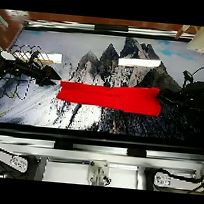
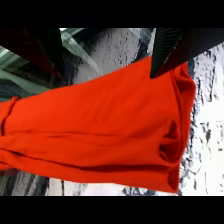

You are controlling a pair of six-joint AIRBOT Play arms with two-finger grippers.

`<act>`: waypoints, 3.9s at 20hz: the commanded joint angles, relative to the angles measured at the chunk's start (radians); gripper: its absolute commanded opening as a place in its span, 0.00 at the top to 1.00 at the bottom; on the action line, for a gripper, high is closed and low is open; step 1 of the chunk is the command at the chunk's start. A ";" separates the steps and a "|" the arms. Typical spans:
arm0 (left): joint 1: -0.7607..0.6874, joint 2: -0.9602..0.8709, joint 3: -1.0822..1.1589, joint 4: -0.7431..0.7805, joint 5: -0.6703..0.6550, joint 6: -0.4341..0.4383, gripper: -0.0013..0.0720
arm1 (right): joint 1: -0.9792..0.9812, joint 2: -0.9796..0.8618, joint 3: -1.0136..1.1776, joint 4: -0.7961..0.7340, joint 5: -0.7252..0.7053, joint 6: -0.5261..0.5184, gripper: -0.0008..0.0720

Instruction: Fold the shirts.

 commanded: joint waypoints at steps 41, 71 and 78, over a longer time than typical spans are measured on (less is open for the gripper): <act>-0.918 -0.101 -0.093 -0.397 0.633 -0.002 0.94 | 0.176 0.551 0.183 0.083 -0.401 0.281 0.91; -0.180 0.767 -0.025 -0.153 0.088 0.101 0.94 | 0.851 -0.228 0.183 0.290 0.476 0.480 0.16; -0.180 0.767 -0.049 -0.152 0.089 0.101 0.94 | 0.625 -0.005 0.180 -0.237 -0.121 0.506 0.16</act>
